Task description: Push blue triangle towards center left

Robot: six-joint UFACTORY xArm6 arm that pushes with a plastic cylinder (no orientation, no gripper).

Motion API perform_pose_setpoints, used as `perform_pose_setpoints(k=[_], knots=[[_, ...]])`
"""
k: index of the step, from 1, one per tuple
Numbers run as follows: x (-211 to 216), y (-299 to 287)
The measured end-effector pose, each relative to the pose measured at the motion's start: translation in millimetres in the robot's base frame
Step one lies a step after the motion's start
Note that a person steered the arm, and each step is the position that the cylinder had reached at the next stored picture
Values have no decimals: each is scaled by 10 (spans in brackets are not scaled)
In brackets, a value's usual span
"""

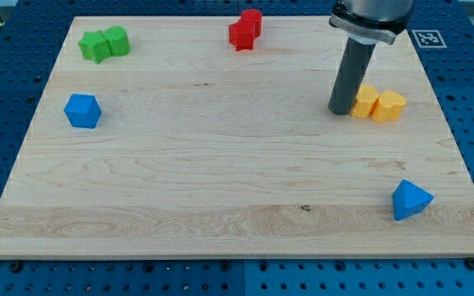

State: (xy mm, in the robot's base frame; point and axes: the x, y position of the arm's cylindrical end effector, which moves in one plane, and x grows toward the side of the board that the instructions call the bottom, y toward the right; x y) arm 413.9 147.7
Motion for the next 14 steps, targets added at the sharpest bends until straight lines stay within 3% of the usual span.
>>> perform_pose_setpoints(k=[2,3,6,8,12,14], knots=[[115,-197],[408,-173],[1212,1068],[1643,1104],[1664,659],[1447,494]])
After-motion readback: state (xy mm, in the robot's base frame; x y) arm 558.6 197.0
